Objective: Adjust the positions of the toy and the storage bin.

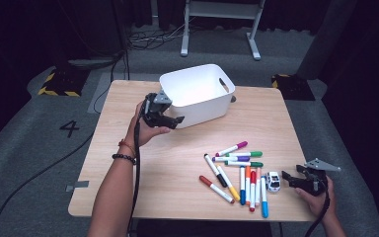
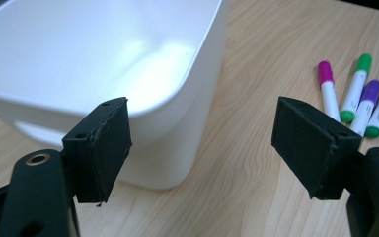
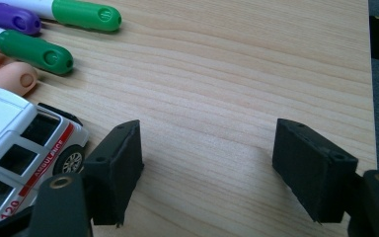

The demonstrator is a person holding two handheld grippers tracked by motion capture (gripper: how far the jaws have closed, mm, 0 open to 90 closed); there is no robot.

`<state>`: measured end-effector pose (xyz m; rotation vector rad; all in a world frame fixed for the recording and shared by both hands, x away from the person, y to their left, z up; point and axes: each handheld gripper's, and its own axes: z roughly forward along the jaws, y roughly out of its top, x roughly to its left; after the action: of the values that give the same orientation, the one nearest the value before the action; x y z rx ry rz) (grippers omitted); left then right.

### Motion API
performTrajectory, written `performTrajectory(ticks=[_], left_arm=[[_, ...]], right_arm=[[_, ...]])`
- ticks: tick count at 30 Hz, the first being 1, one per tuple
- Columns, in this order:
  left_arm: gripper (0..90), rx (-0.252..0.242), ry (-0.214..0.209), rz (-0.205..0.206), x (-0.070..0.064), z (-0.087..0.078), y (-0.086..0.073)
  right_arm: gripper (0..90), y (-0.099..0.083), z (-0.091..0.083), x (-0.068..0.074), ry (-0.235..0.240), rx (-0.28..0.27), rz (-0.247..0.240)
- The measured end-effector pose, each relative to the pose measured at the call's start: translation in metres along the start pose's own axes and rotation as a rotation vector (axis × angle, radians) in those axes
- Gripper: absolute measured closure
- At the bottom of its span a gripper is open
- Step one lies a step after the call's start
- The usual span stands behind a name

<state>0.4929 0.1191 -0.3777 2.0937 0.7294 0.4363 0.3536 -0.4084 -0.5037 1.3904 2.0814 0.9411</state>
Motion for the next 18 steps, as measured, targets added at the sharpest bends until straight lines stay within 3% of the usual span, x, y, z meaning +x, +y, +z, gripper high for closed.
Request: performTrajectory(ticks=[4,10,16,18], left_arm=[[24.0,0.001,-0.007,0.019,-0.001,0.009,0.013],[25.6,0.015,-0.005,0.016,0.001,0.021,0.025],[33.6,0.031,0.01,0.014,0.004,0.033,0.031],[36.5,0.046,-0.003,0.007,0.004,0.038,0.032]], right_arm=[[27.5,0.0,0.0,0.0,0.0,-0.001,-0.001],[27.5,0.0,0.0,0.0,0.002,0.0,0.0],[27.5,0.0,0.0,0.0,0.002,0.0,0.0],[27.5,0.0,0.0,0.0,0.002,0.0,0.0]])
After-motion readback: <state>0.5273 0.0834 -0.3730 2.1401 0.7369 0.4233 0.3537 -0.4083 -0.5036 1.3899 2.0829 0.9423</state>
